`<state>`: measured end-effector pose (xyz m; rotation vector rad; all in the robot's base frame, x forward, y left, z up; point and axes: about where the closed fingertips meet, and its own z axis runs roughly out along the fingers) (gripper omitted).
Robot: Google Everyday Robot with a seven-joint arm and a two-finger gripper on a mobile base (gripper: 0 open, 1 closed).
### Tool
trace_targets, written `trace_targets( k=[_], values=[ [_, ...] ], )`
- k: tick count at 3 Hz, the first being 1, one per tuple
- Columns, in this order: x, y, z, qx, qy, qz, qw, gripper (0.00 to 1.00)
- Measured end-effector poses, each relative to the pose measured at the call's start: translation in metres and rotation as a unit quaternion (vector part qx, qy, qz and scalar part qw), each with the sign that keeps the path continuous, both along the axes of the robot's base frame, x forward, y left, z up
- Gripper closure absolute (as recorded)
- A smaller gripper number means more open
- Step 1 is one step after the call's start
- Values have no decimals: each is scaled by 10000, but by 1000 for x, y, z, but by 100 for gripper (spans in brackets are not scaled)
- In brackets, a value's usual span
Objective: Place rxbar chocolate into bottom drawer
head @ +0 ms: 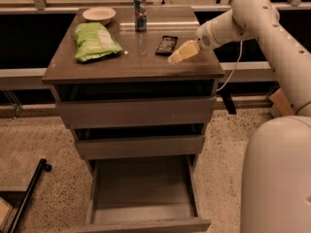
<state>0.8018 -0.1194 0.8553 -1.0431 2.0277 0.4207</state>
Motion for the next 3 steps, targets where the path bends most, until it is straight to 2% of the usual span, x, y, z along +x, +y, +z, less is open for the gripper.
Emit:
trace_targets(
  k=[1,2,3],
  values=[
    [39,2,-19,211,-61,-115,9997,0],
    [62,19,-27,331,-144,-11,9993,0],
    [74,37,-27,360,-251,150,9989,0]
  ],
)
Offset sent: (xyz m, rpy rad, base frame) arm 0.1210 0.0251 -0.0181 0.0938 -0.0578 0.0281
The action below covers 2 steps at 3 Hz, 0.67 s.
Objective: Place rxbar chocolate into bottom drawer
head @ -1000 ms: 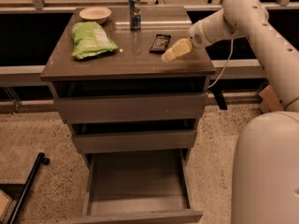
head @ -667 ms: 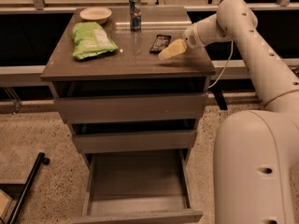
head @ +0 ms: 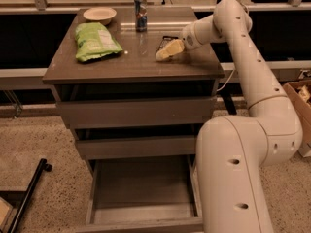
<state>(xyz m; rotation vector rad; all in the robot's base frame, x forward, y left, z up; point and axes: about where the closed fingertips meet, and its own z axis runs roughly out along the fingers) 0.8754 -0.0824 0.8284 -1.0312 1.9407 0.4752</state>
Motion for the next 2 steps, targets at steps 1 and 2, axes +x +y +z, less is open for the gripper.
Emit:
trace_targets(
  k=[1,2],
  values=[
    [4,18,-6,47,4,171,9998,17],
    [5,25,-18,107,156,222,9996,46]
  ],
)
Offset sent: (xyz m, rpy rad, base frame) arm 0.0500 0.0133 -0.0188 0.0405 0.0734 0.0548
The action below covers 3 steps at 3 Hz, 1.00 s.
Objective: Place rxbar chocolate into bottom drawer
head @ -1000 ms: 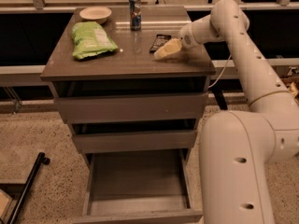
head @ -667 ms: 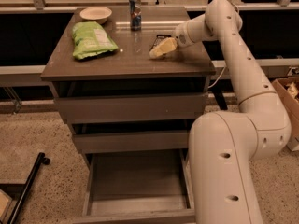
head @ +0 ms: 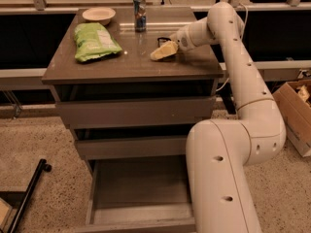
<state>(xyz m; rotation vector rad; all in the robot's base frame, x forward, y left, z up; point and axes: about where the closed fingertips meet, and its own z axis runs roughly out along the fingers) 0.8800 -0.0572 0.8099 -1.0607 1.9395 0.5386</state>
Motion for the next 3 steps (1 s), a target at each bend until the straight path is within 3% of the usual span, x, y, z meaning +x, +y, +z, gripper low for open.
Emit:
trace_targets(
  k=[2,3],
  values=[
    [-2,0,9,0,-1,-1,10000,94],
    [-2,0,10,0,-1,-1,10000,100]
  ],
)
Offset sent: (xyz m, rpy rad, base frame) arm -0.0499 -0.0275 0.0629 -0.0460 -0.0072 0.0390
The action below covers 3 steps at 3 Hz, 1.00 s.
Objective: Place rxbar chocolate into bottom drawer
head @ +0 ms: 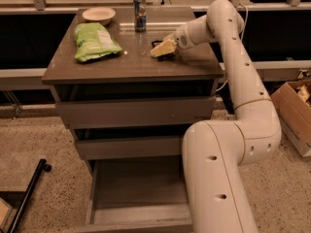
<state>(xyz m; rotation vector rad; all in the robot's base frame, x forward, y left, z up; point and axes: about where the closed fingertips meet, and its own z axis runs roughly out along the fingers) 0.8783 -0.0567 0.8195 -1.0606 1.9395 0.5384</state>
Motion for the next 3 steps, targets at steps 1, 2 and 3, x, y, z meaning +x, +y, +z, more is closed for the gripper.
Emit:
trace_targets(
  k=[1,2,3],
  values=[
    [0,0,2,0,0,0,10000,100],
    [0,0,2,0,0,0,10000,100],
    [-1,0,2,0,0,0,10000,85]
  ],
)
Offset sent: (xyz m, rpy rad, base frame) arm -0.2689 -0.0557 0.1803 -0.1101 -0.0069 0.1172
